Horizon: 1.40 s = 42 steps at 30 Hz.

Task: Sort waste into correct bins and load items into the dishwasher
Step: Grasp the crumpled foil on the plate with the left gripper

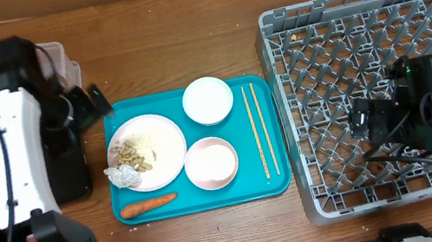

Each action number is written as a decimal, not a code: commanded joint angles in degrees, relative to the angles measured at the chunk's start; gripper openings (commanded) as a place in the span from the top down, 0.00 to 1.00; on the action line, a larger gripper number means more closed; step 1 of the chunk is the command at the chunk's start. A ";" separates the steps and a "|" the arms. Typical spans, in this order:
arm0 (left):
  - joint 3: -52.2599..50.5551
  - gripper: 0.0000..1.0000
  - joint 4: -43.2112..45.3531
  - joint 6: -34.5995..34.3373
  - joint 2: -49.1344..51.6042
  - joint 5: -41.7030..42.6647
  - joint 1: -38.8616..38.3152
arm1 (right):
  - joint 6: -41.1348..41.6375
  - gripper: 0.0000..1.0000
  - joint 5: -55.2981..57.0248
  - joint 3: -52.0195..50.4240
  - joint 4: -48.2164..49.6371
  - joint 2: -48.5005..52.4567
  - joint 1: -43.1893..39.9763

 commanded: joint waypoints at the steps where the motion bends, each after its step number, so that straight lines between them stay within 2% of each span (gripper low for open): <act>1: -5.27 0.00 -1.70 -2.38 0.68 -1.81 -3.23 | 0.22 0.00 0.59 1.46 0.28 -0.26 -0.15; 5: -12.87 0.00 -0.59 -5.62 0.22 -6.34 -5.84 | 0.24 0.00 1.42 1.46 0.04 -0.26 -0.15; 9: -19.04 0.00 5.14 -6.82 0.20 -6.40 -5.99 | 0.26 0.00 1.40 1.46 -0.42 -0.26 -0.15; 14: -22.84 0.00 12.61 -7.17 0.22 -9.97 -5.86 | 0.46 0.00 1.38 1.46 -0.74 -0.26 -0.15; 18: -23.87 0.00 14.69 -8.11 0.22 -14.60 -5.86 | 0.44 0.00 1.40 1.46 -0.72 -0.26 -0.15; 23: -26.08 0.02 17.53 -9.40 0.24 -15.13 -5.86 | 0.44 0.00 1.40 1.46 -0.46 -0.26 -0.15; 24: -26.69 0.05 18.47 -9.60 0.26 -15.10 -5.86 | 0.44 0.00 1.40 1.46 -0.35 -0.26 -0.15; 29: -29.14 0.36 22.32 -9.55 0.26 -13.64 -5.86 | 0.44 0.00 1.40 1.46 -0.09 -0.26 -0.15; 32: -30.23 0.43 23.52 -9.55 0.33 -13.62 -5.86 | 0.44 0.00 1.40 1.46 -0.07 -0.26 -0.15; 34: -30.34 0.56 23.50 -9.53 0.33 -13.64 -5.88 | 0.44 0.00 1.40 1.46 0.07 -0.26 -0.15; 35: -30.32 0.65 23.47 -9.53 0.33 -13.62 -5.88 | 0.44 0.00 1.40 1.46 0.11 -0.26 -0.15; 36: -30.32 0.85 23.47 -9.53 0.31 -13.62 -5.86 | 0.44 0.00 1.40 1.46 0.11 -0.26 -0.15; 37: -30.32 0.96 23.47 -9.53 0.33 -13.62 -5.86 | 0.42 0.00 1.42 1.46 0.11 -0.26 -0.15; 42: -27.19 0.96 21.29 -9.51 0.22 -12.96 -5.79 | 0.42 0.00 1.42 1.46 0.09 -0.26 -0.15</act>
